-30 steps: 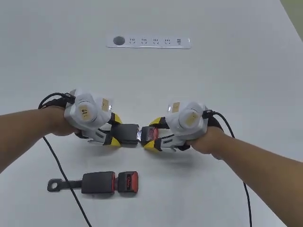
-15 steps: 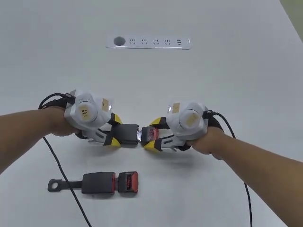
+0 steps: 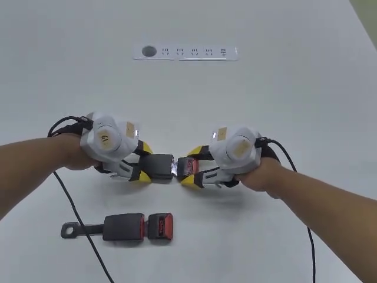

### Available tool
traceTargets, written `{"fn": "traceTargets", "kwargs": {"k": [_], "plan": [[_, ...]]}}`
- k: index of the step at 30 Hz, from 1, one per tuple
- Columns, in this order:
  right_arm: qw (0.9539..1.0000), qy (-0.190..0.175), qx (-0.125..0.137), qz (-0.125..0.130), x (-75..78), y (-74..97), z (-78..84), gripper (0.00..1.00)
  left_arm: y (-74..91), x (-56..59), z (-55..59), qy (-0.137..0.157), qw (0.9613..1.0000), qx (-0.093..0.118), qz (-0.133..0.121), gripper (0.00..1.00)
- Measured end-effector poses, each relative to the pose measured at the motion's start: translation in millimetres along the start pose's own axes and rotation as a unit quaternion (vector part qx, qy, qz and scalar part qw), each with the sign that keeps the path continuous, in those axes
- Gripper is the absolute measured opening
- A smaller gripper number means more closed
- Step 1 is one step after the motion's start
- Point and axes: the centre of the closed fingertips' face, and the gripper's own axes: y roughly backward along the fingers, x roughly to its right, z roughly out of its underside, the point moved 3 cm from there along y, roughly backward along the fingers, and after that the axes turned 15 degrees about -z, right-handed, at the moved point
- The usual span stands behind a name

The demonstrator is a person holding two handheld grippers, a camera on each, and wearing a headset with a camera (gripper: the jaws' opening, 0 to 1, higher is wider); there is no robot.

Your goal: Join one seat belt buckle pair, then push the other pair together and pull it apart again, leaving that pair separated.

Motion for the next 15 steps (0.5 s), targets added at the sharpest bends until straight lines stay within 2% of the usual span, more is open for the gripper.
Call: {"fn": "traceTargets", "kwargs": {"k": [5,15], "plan": [[1.0000,0.000,0.000,0.000,1.9,8.7,7.6,0.35,2.6,1.4,-0.1,0.016,0.9998,0.007,-0.007,0.33],[0.9999,0.012,0.003,-0.008,1.1,18.8,16.6,0.36,4.2,3.5,-2.9,0.021,0.9997,0.012,-0.008,0.33]]}}
